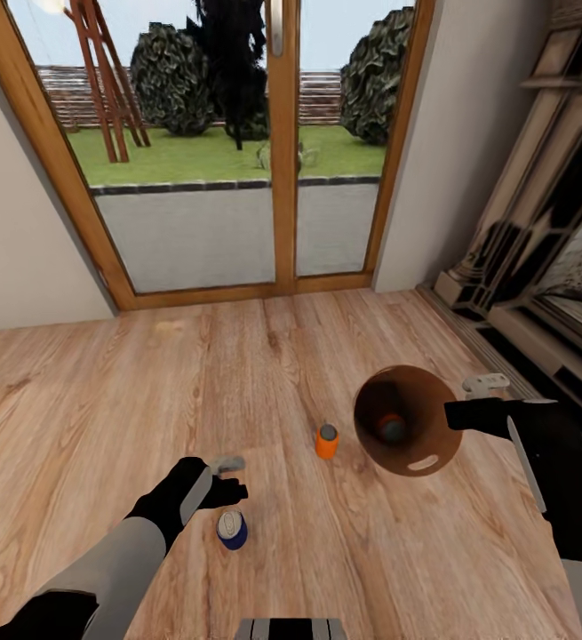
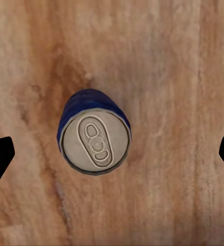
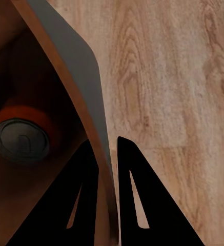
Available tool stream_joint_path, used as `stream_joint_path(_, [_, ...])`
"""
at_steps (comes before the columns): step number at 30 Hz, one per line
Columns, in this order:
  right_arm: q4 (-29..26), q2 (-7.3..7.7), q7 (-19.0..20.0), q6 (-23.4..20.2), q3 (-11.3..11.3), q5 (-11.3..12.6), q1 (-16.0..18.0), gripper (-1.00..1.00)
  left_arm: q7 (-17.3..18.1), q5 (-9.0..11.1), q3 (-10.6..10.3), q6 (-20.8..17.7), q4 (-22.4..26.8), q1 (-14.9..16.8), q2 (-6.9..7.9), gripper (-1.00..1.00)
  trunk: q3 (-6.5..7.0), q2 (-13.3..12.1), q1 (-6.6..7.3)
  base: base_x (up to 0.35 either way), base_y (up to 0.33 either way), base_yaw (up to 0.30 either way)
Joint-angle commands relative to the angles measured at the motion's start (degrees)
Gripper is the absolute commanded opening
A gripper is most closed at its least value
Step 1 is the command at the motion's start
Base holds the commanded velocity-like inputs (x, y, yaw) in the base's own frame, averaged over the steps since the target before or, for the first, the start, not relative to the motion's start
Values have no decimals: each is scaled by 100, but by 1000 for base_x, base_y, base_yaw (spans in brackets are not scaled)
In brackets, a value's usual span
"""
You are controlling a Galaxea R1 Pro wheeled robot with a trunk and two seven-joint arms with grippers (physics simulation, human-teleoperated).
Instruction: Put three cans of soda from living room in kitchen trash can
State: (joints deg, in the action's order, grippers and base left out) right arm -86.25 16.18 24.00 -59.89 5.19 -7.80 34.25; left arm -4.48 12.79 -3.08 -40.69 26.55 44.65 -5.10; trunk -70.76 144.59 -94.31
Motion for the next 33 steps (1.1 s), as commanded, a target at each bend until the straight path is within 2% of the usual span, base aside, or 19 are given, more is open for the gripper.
stream_joint_path(1, [-50, 12, 17, -11, -1, 87, 30, -100, 0, 2, -5, 0, 0, 0, 0, 100, -22, 2, -2, 0, 0, 0])
stream_joint_path(8, [-184, 167, 39, -11, 5, 92, 134, -100, -3, 1, -33, 0, -1, 0, 0, 100, -177, 12, -20, 0, 0, 0])
stream_joint_path(14, [-230, 201, 34, -11, 1, 88, 260, -100, -6, -2, -35, 7, -1, 0, 0, 100, -310, 20, -35, 0, 0, 0])
stream_joint_path(20, [-385, 331, 43, -11, 5, 90, 290, -100, -7, -3, -35, 9, -1, 0, 0, 100, -443, 28, -51, 0, 0, 0])
stream_joint_path(22, [-391, 341, 43, -11, 3, 92, 291, -100, -8, -2, -35, 12, -1, -1, 0, 100, -488, 30, -56, 0, 0, 0])
stream_joint_path(27, [-399, 355, 43, -11, 0, 103, 286, -100, -4, -3, -40, 12, -1, -7, 0, 100, -488, 30, -56, 0, 0, 0])
stream_joint_path(33, [-403, 359, 44, -11, 0, 103, 284, -100, -1, -1, -38, 17, -1, -9, 0, 100, -620, 38, -71, 0, 0, 0])
